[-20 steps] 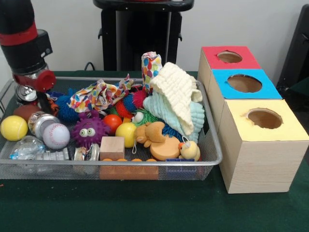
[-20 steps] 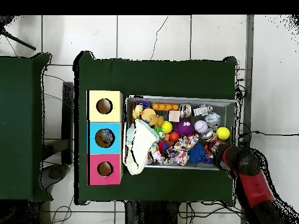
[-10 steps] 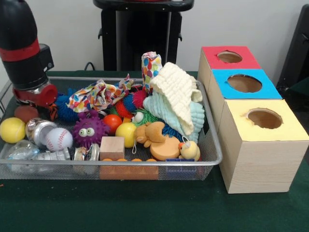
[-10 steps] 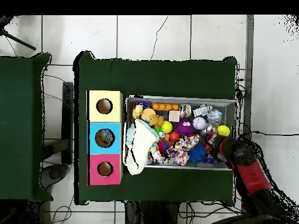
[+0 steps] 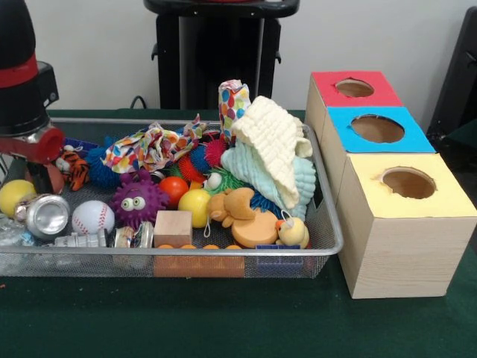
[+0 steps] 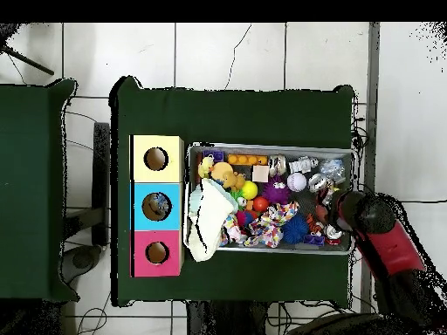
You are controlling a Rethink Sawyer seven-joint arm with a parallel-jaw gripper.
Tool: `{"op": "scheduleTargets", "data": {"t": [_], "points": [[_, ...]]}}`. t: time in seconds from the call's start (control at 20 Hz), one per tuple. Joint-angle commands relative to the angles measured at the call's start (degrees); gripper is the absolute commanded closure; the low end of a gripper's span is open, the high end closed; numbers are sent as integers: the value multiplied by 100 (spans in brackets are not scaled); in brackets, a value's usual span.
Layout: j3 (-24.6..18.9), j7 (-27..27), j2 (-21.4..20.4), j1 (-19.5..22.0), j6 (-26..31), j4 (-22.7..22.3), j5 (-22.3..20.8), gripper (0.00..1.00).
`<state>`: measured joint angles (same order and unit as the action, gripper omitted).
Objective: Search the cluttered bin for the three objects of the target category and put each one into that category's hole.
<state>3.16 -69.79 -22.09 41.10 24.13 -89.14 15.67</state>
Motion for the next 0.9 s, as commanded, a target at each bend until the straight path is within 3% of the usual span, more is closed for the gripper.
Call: {"op": "scheduleTargets", "data": {"t": [0.05, 0.25, 0.5, 0.75, 0.9], "points": [[402, -932, -365, -171, 602, 248, -282, 100], [791, -923, -721, -358, 986, 268, -407, 100], [1338, -835, -930, -649, 1850, 767, -697, 100], [1503, -690, -916, -760, 2415, 1264, -943, 100], [1284, -618, -873, -667, 2208, 1390, -932, 100]]}}
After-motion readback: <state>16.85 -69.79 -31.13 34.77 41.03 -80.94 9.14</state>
